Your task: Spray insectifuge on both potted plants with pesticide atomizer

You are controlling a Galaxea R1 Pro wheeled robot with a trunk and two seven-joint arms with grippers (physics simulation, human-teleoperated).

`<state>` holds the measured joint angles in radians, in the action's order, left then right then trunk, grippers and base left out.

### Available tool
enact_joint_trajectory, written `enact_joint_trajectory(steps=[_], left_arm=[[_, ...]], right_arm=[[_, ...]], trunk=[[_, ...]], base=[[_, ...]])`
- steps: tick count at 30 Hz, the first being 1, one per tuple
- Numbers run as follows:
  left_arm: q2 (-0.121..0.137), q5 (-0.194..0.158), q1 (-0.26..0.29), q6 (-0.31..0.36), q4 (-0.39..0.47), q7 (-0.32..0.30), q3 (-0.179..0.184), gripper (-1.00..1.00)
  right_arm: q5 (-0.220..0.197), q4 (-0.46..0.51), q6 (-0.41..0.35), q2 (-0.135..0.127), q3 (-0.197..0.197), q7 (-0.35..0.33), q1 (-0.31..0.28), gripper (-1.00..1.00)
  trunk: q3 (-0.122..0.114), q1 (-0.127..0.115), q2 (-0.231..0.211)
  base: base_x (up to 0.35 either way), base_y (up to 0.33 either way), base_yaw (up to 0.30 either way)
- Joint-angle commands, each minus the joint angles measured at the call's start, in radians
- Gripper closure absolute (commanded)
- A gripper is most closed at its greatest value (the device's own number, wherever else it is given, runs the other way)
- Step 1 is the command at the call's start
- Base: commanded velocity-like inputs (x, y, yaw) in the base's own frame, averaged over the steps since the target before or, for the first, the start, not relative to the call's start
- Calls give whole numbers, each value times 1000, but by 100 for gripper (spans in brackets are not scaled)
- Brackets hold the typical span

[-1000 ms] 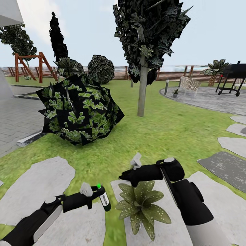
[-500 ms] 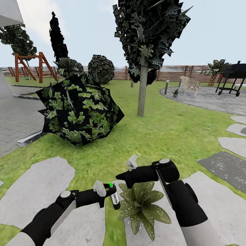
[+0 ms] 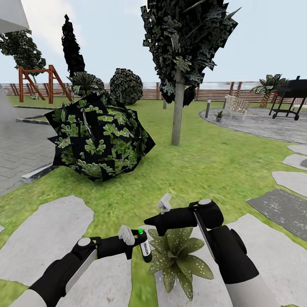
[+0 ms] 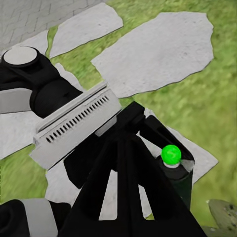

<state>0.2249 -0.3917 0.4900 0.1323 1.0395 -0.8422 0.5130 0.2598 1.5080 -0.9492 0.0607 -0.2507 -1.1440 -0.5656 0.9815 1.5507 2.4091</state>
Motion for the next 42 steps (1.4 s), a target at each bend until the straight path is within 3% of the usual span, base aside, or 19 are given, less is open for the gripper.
enact_joint_trajectory(steps=[1,7,42], left_arm=[[-1,-11,1,12,1,0,2,100],[-6,-10,2,25,1,4,1,100],[-1,-15,29,22,31,-4,-1,100]], right_arm=[[10,1,-5,1,-3,-10,-1,100],[9,0,-5,1,-30,-10,-1,100],[6,1,-6,-3,-27,-13,-2,100]], trunk=[[1,0,0],[1,0,0],[1,0,0]], base=[[0,0,0],[0,0,0],[0,0,0]])
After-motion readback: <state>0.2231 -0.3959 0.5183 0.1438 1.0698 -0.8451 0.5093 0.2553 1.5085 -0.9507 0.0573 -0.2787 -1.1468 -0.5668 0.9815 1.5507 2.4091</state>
